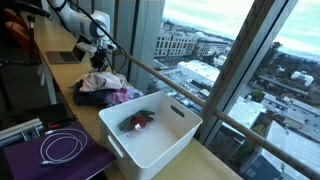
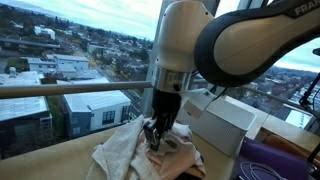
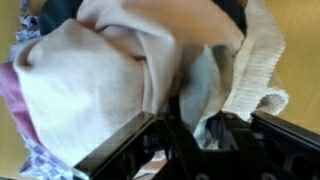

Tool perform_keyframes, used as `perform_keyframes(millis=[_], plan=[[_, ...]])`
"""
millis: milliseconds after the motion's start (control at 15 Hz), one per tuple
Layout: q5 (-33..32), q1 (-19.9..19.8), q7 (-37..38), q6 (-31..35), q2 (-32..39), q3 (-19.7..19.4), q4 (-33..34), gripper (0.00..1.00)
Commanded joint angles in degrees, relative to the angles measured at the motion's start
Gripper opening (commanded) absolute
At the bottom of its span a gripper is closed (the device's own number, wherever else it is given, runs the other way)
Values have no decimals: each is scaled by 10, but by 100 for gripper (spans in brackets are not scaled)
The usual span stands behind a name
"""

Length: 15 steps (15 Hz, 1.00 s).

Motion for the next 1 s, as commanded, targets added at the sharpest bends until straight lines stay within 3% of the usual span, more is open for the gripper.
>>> perform_keyframes(millis=[0, 333, 600, 800, 867, 933], plan=[[37, -51, -79, 0, -76, 23, -51, 64], [110, -119, -218, -92, -185, 44, -54, 99], [137, -171, -334, -207, -230, 18, -5, 100], [117, -195, -388, -229, -241, 1, 13, 100], [120, -186, -357, -212, -241, 6, 1, 100], [120, -193, -371, -216, -242, 1, 5, 100]])
